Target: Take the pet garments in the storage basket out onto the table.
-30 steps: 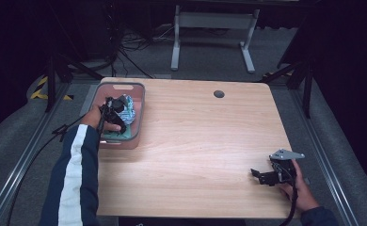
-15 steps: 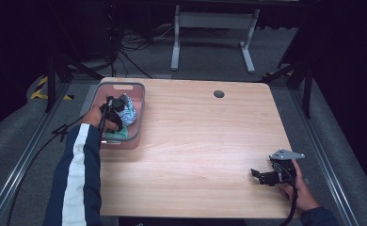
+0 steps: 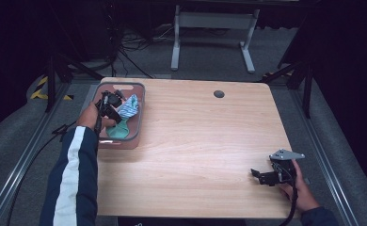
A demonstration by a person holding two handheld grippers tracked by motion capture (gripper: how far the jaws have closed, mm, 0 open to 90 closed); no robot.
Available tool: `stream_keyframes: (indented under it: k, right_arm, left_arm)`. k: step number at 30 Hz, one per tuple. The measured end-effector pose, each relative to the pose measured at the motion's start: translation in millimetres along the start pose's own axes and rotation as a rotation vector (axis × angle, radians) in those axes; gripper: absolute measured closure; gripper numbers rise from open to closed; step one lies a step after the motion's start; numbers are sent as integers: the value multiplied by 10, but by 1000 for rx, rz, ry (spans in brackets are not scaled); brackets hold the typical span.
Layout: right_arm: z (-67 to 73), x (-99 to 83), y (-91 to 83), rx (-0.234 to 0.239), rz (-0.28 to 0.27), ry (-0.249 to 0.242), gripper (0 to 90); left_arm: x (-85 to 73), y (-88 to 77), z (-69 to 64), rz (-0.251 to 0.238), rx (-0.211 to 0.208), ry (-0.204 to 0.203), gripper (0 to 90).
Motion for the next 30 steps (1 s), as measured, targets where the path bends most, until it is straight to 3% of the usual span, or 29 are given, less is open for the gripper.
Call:
stream_keyframes:
  k: [5,16,18,30]
  right_arm:
    - [0,-1,-1,0,0,0,2]
    - [-1,-2,-2,-1,0,0,2]
    - [-2,-1,-2,-1,0,0,2]
    - [-2,-1,-2,-1,0,-1,2]
  left_arm:
    - [8,-165,-11,-59,24,6,775]
    - [-93,-468,102,-173,93,-40,779]
    - [-102,-514,91,-196,84,-45,779]
    - [-67,-828,52,-319,134,-41,779]
Point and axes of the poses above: each handheld gripper's, and its own axes: y roughly forward along the jaws, x roughly out of its top, z roughly to its left, the point moved 10 cm from there along y, roughly forward along the jaws, and after that the axes turned 11 degrees about y, right-handed, at the moved point
